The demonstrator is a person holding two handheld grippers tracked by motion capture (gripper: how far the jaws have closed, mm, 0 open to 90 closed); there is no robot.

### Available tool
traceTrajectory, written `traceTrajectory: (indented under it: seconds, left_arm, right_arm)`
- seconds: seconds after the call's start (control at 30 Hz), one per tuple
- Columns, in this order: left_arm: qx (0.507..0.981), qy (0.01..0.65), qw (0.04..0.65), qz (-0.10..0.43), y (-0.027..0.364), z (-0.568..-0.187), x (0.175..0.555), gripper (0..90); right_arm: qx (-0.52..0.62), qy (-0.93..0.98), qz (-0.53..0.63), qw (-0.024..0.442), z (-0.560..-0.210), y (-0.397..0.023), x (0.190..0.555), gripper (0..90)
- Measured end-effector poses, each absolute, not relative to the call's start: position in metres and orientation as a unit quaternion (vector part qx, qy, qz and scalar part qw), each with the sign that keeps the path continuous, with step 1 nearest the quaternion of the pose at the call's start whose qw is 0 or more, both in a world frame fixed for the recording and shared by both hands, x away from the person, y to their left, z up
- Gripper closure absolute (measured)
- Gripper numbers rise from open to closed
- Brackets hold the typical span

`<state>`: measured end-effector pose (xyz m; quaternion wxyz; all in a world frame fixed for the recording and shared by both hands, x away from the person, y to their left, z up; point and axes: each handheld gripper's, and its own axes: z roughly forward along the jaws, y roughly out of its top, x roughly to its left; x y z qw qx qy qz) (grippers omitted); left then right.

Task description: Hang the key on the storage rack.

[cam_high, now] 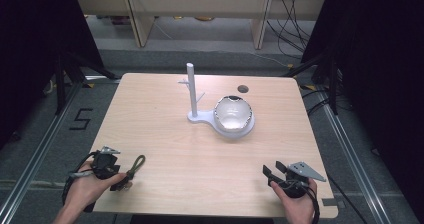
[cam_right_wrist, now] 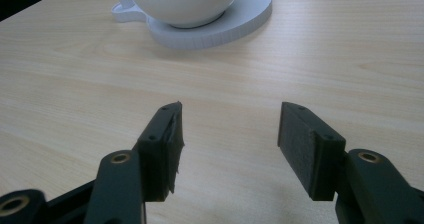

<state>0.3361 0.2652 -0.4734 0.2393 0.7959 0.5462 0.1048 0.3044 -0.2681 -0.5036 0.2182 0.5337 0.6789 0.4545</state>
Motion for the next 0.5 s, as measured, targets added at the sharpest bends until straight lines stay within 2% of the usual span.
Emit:
traceTrajectory:
  seconds: [0.23, 0.4, 0.43, 0.5]
  left_arm:
    - [0.795, 0.567, 0.203, 0.071, 0.259, -0.471, 0.348, 36.5]
    - [0.803, 0.561, 0.191, 0.065, 0.257, -0.471, 0.355, 38.0]
    - [0.805, 0.559, 0.188, 0.062, 0.256, -0.471, 0.357, 38.2]
    - [0.805, 0.560, 0.184, 0.060, 0.255, -0.473, 0.358, 38.2]
  right_arm:
    - [0.536, 0.682, 0.460, 0.190, -0.503, -0.266, 0.304, 46.0]
    - [0.531, 0.688, 0.455, 0.195, -0.505, -0.267, 0.306, 46.4]
    - [0.549, 0.678, 0.454, 0.180, -0.503, -0.263, 0.303, 46.4]
    - [0.547, 0.678, 0.458, 0.179, -0.502, -0.263, 0.303, 46.4]
